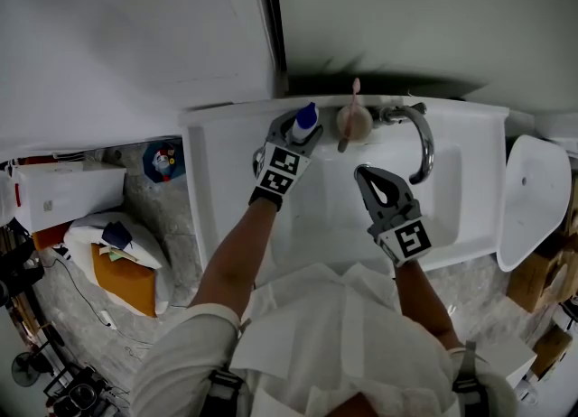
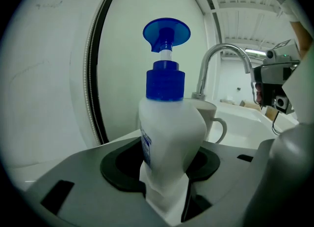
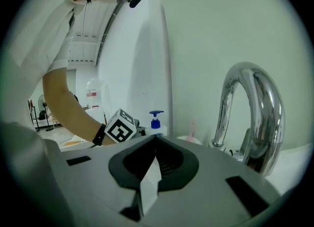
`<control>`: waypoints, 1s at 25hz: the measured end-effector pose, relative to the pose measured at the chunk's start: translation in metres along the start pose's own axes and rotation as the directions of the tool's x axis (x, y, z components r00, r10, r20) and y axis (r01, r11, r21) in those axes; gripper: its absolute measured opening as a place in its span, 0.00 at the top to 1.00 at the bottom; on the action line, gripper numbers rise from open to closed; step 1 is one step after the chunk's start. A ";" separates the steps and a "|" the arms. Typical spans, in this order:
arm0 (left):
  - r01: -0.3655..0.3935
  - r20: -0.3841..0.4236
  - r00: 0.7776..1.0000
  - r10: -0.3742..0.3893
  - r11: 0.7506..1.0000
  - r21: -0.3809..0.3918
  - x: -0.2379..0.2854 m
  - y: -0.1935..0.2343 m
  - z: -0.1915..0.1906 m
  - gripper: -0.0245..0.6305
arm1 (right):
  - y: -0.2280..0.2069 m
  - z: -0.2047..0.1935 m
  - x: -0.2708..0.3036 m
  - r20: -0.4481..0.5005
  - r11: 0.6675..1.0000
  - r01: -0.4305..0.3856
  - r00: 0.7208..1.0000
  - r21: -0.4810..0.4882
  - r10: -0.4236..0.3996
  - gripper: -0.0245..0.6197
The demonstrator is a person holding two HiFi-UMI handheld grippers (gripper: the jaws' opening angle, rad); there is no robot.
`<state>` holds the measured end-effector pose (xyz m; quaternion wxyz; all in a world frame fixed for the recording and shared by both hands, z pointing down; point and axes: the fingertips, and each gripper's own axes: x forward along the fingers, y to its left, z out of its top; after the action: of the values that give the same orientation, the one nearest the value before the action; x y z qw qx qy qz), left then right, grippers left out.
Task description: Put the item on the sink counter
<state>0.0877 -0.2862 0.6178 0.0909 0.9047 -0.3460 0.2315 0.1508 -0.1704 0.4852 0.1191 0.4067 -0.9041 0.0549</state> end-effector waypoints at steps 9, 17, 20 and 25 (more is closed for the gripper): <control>-0.004 0.052 0.999 0.002 0.999 0.043 0.000 -0.003 0.004 0.63 | -0.002 -0.008 0.000 -0.028 1.000 0.005 1.000 0.006 -0.005 0.95; -0.017 0.060 0.998 0.015 0.999 0.048 -0.006 0.000 0.004 0.55 | 0.000 -0.001 0.000 -0.004 1.000 -0.001 1.000 0.002 0.001 0.95; -0.023 0.064 0.998 0.020 0.999 0.049 -0.011 0.002 0.005 0.53 | 0.001 0.000 0.000 -0.004 1.000 0.000 1.000 0.003 0.000 0.95; -0.034 0.042 0.999 0.032 0.998 0.054 -0.025 0.004 -0.002 0.51 | 0.003 -0.003 -0.001 -0.021 1.000 0.003 1.000 -0.004 -0.004 0.95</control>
<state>0.0677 -0.2737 0.6073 0.0553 0.9055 -0.3562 0.2239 0.1498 -0.1668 0.4873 0.1292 0.4075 -0.9022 0.0573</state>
